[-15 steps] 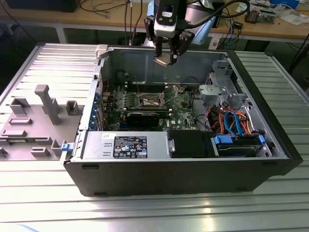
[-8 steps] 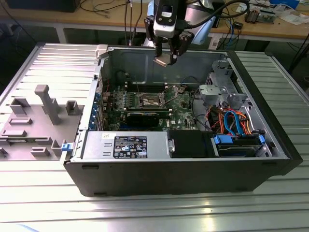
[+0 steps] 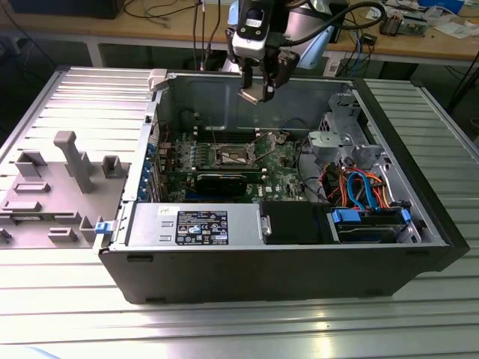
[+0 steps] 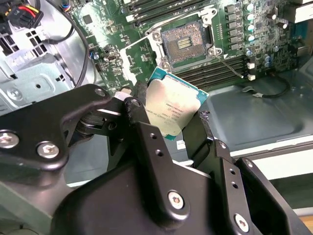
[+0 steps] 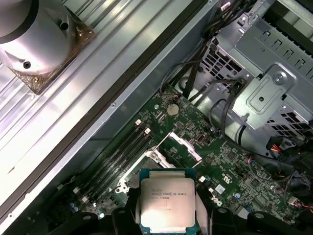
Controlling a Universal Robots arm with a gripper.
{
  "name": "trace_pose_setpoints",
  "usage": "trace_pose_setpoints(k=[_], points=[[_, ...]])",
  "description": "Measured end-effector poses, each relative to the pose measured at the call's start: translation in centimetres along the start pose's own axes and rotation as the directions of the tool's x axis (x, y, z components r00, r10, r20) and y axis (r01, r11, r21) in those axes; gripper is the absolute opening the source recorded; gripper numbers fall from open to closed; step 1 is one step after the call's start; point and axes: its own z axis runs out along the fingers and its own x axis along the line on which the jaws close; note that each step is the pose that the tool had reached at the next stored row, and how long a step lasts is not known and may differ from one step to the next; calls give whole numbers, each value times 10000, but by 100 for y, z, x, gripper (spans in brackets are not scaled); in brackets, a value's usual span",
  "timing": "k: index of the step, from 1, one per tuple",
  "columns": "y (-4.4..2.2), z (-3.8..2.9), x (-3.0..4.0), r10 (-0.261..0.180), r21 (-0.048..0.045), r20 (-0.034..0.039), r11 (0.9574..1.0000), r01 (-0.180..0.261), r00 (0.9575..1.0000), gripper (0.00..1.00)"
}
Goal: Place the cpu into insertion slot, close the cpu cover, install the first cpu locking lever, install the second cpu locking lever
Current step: 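Place the cpu into insertion slot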
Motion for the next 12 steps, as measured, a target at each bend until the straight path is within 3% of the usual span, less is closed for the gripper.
trace_pose_setpoints(k=[4, 12], points=[[-1, 1, 1, 269, -5, 23, 9996, -269, 9996, 54], [-1, 1, 1, 281, -5, 24, 9996, -281, 9996, 54]])
